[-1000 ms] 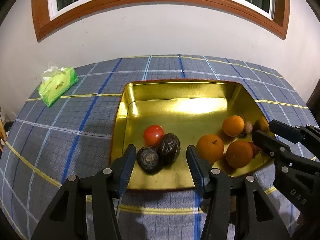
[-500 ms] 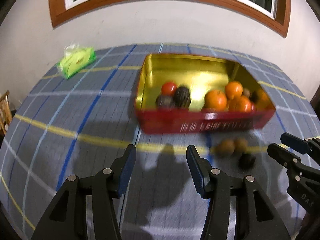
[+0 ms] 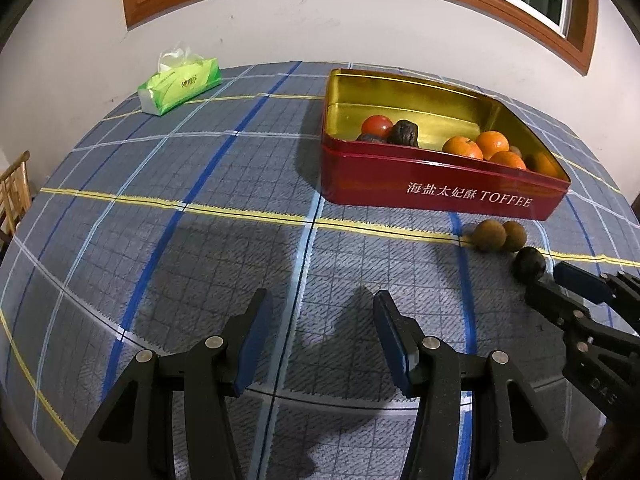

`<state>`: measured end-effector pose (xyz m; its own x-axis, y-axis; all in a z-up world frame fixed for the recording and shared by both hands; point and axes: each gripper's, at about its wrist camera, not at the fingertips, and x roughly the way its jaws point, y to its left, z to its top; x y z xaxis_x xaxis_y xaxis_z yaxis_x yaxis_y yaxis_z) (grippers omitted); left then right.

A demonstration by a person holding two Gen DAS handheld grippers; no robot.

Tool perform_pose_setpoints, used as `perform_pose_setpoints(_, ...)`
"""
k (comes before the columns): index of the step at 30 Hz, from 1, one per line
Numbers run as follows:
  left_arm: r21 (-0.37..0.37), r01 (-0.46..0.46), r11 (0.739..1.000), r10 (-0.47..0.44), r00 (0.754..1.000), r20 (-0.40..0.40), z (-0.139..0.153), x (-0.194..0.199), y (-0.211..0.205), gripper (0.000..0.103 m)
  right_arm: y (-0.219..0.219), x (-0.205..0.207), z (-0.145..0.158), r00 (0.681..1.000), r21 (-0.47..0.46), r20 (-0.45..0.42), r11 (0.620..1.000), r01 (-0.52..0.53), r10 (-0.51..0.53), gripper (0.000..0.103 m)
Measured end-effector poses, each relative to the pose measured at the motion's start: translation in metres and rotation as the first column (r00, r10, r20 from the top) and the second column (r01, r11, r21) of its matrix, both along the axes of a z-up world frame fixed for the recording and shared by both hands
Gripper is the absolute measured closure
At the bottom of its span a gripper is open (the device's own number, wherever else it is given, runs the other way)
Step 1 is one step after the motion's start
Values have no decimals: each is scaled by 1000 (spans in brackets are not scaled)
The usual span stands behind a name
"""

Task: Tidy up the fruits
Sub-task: 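Withdraw both open tools from the tin toward the fruits on the table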

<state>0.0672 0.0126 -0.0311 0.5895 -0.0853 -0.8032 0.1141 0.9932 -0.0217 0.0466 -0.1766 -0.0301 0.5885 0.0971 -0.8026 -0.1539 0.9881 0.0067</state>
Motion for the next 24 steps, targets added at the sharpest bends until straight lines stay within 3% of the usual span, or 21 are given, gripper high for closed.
perform_pose_setpoints(6, -1, 7, 1000, -7, 1000, -6, -2, 4, -4, 50, 2, 8, -3, 1000, 4, 10, 1000, -5, 4, 67)
perform_pose_setpoints(10, -4, 13, 1000, -13, 1000, -6, -2, 6, -9, 50, 5, 6, -3, 1000, 2, 19, 1000, -18, 18, 79)
perform_pose_setpoints(24, -9, 69, 998, -69, 998, -1, 0, 4, -41, 50, -31, 2, -3, 999, -13, 21, 999, 47, -46, 80)
